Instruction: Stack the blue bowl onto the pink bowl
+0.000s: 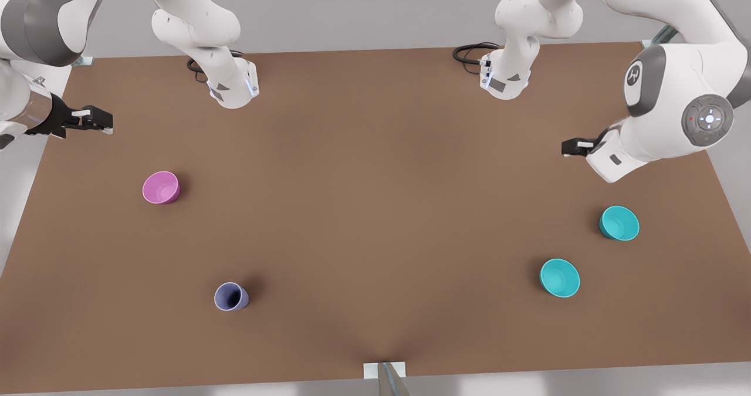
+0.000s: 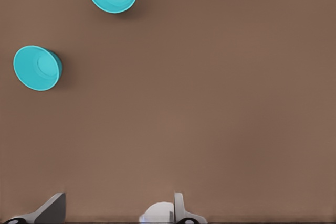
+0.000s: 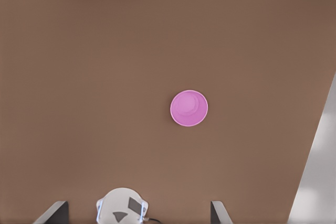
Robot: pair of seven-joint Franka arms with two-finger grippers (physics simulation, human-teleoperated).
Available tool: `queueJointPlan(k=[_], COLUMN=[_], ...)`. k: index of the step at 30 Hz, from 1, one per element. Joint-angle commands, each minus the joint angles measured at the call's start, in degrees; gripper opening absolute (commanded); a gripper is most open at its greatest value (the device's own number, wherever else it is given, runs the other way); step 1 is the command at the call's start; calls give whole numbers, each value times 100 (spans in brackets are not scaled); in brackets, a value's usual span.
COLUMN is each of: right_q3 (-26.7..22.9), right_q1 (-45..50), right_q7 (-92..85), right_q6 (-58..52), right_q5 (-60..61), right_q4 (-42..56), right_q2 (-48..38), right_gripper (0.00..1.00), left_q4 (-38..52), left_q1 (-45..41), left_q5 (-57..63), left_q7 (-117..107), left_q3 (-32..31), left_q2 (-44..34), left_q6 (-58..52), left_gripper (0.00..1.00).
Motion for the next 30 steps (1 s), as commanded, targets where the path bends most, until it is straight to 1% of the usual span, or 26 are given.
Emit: queueJointPlan(k=[1,4,6,7,9,10,11,12,13,14,17,19,21,25,28,30], right_q3=[-1,-19,-168,-168,-177,-168,-168,-168,-168,-168,-159,-151,-151,-142,-133,-133], right_q1=[1,-8,-297,-456,-798,-1185,-1335,-1572,-1608,-1748,-2135,-2398,-2469,-2574,-2724,-2715], right_q7=[-172,-242,-286,-286,-269,-251,-243,-242,-234,-225,-286,-374,-374,-471,-471,-471], right_q6=[11,-6,-305,79,1606,2452,2892,3648,4299,4651,6233,6700,7359,7394,7746,7746], right_q5=[2,-6,-77,-85,-77,2,20,81,82,82,90,90,90,125,161,486], right_q4=[2,20,-15,-347,-1901,-2606,-3001,-3635,-4075,-4260,-4981,-5043,-5350,-5622,-6044,-6211], right_q2=[-4,118,935,1007,691,673,708,699,664,664,787,1094,1279,1235,1244,1253], right_gripper=[100,100,100,100,100,100,100,100,100,100,100,100,100,100,100,100], left_q4=[-5,-14,-31,-23,-23,-14,-23,-23,-14,12,4,4,-14,-23,-23,-23], left_q1=[0,8,17,26,26,26,26,26,17,26,26,70,70,61,61,61], left_q5=[4,4,22,22,22,40,40,31,31,31,57,66,57,66,66,57], left_q7=[85,85,93,111,102,111,94,102,85,129,85,85,76,58,58,58], left_q3=[2,2,11,11,20,20,28,28,28,28,37,55,64,72,72,72], left_q2=[14,31,49,49,93,75,84,75,75,58,49,137,137,172,163,172], left_q6=[-320,-408,-478,-513,-522,-522,-531,-645,-672,-838,-891,-839,-882,-1076,-1129,-1120], left_gripper=[100,100,100,100,100,100,100,100,100,100,100,100,100,100,100,100])
